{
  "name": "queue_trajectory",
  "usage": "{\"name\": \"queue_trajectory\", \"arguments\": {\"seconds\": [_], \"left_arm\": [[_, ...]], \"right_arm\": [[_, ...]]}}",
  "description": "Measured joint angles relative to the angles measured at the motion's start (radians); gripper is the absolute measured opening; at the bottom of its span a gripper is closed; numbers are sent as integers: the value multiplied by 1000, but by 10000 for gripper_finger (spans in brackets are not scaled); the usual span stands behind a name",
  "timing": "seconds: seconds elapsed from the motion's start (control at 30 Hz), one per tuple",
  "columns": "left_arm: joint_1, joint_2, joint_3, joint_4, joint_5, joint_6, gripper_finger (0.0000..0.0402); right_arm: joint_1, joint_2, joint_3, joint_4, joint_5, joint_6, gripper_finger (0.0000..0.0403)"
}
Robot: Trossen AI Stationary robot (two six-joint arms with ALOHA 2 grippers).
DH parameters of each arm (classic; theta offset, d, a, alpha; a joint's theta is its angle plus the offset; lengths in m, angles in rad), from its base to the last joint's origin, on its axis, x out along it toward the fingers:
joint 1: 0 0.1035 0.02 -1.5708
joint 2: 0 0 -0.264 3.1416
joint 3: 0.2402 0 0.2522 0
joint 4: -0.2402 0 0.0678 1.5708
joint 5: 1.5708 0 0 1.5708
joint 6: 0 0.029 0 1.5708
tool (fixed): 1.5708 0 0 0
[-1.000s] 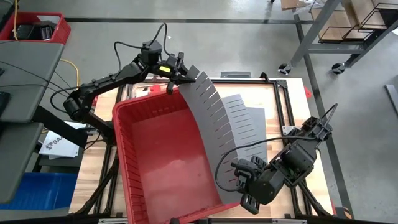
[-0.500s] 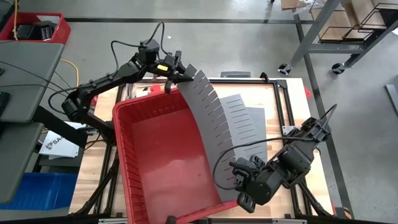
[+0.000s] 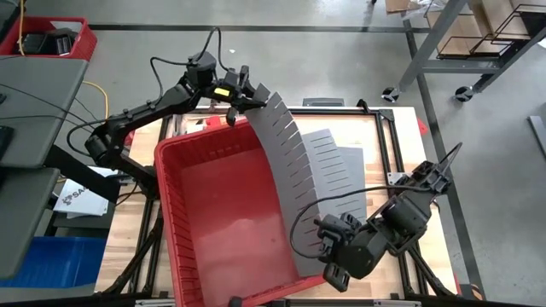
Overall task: Sort blocks
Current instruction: Assemble the bin divider into the red bin
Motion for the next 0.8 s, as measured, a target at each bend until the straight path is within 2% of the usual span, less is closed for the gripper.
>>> {"name": "queue_trajectory", "arguments": {"seconds": [0.3, 0.8], "left_arm": [[-37, 0, 0, -81, -14, 28, 83], [-43, 0, 0, -109, -59, 85, 83]], "right_arm": [[5, 0, -4, -23, -30, 6, 0], [3, 4, -4, -53, -37, -5, 0]]}}
